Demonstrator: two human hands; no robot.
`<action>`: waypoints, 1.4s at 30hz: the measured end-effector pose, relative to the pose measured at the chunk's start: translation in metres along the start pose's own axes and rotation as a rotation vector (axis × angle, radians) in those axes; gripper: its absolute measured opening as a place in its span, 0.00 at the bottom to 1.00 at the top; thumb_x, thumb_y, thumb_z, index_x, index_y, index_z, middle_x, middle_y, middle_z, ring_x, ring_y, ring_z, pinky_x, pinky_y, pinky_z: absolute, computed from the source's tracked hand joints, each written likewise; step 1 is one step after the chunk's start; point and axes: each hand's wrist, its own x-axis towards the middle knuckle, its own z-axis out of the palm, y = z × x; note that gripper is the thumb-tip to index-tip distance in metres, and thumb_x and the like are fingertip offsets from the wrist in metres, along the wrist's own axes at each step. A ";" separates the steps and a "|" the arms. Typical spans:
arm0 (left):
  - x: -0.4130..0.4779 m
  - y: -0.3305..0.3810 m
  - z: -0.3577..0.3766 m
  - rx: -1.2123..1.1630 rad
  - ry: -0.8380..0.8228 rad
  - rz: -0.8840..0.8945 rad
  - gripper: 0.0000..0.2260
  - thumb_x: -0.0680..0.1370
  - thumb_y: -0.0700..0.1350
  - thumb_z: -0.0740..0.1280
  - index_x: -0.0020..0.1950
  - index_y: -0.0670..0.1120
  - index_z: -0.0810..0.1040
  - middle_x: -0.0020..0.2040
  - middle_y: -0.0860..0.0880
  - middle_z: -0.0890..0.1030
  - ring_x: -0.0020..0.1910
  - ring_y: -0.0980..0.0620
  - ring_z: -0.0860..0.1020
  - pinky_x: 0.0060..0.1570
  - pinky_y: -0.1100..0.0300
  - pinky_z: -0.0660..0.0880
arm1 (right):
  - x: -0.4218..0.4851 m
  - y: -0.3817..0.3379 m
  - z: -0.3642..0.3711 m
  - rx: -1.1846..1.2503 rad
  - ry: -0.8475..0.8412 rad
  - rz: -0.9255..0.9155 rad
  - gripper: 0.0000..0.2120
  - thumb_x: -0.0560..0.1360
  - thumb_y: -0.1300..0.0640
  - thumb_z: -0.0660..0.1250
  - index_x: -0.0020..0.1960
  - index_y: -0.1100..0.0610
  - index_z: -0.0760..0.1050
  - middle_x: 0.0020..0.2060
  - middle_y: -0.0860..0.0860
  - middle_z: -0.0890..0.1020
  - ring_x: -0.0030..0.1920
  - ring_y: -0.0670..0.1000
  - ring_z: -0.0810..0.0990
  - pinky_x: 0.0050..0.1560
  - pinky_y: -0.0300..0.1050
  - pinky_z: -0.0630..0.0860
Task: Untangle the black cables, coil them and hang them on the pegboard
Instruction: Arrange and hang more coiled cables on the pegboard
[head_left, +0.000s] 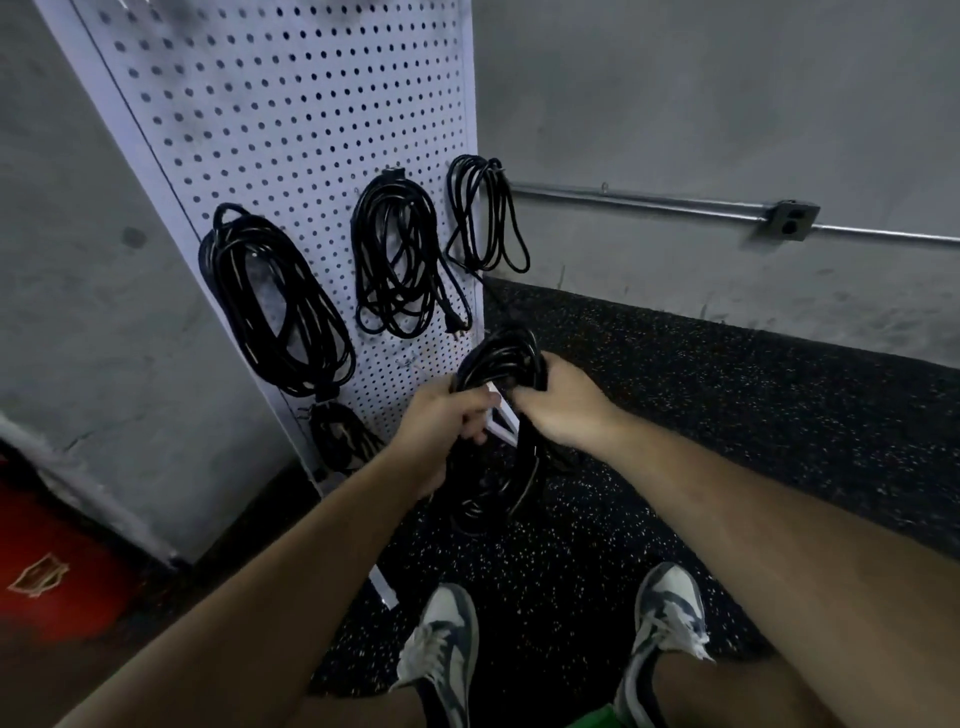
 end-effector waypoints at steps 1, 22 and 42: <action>-0.003 -0.014 -0.003 -0.022 0.007 -0.016 0.12 0.76 0.37 0.67 0.34 0.45 0.71 0.28 0.47 0.67 0.27 0.50 0.67 0.35 0.54 0.66 | 0.004 0.012 0.014 -0.047 -0.006 0.008 0.12 0.78 0.56 0.66 0.60 0.57 0.76 0.48 0.52 0.82 0.49 0.53 0.81 0.45 0.44 0.73; 0.125 -0.107 -0.072 0.450 0.536 0.104 0.17 0.86 0.47 0.59 0.75 0.49 0.66 0.65 0.56 0.71 0.63 0.55 0.72 0.58 0.61 0.69 | 0.191 0.040 0.100 -0.158 -0.121 -0.265 0.01 0.80 0.58 0.69 0.51 0.55 0.78 0.39 0.44 0.80 0.40 0.44 0.77 0.45 0.37 0.69; 0.129 -0.164 -0.066 0.781 0.560 0.046 0.31 0.86 0.45 0.54 0.83 0.44 0.39 0.83 0.43 0.44 0.80 0.37 0.53 0.78 0.41 0.54 | 0.174 0.096 0.164 -0.176 0.041 -0.177 0.42 0.73 0.48 0.77 0.79 0.58 0.60 0.74 0.53 0.69 0.74 0.53 0.67 0.76 0.46 0.63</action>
